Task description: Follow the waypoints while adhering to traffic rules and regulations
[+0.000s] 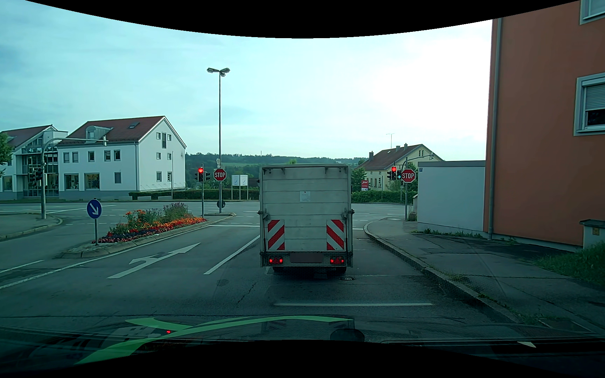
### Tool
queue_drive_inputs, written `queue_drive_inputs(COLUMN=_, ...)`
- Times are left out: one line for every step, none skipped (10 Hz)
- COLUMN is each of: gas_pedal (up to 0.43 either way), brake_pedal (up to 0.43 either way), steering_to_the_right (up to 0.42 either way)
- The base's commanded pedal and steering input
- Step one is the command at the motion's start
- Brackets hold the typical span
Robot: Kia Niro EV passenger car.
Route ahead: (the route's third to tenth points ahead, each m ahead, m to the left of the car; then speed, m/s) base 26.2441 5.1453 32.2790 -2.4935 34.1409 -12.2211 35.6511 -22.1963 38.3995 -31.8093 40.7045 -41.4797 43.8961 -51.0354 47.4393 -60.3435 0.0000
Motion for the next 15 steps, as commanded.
queue_drive_inputs(gas_pedal=0.0, brake_pedal=0.165, steering_to_the_right=-0.008)
queue_drive_inputs(gas_pedal=0.0, brake_pedal=0.134, steering_to_the_right=-0.009)
queue_drive_inputs(gas_pedal=0.0, brake_pedal=0.085, steering_to_the_right=-0.011)
queue_drive_inputs(gas_pedal=0.0, brake_pedal=0.018, steering_to_the_right=-0.012)
queue_drive_inputs(gas_pedal=0.0, brake_pedal=0.012, steering_to_the_right=-0.012)
queue_drive_inputs(gas_pedal=0.0, brake_pedal=0.0, steering_to_the_right=-0.013)
queue_drive_inputs(gas_pedal=0.0, brake_pedal=0.0, steering_to_the_right=-0.015)
queue_drive_inputs(gas_pedal=0.0, brake_pedal=0.0, steering_to_the_right=-0.017)
queue_drive_inputs(gas_pedal=0.0, brake_pedal=0.0, steering_to_the_right=-0.019)
queue_drive_inputs(gas_pedal=0.0, brake_pedal=0.0, steering_to_the_right=-0.019)
queue_drive_inputs(gas_pedal=0.0, brake_pedal=0.0, steering_to_the_right=-0.019)
queue_drive_inputs(gas_pedal=0.0, brake_pedal=0.0, steering_to_the_right=-0.019)
queue_drive_inputs(gas_pedal=0.0, brake_pedal=0.0, steering_to_the_right=-0.019)
queue_drive_inputs(gas_pedal=0.0, brake_pedal=0.0, steering_to_the_right=-0.019)
queue_drive_inputs(gas_pedal=0.0, brake_pedal=0.0, steering_to_the_right=-0.019)
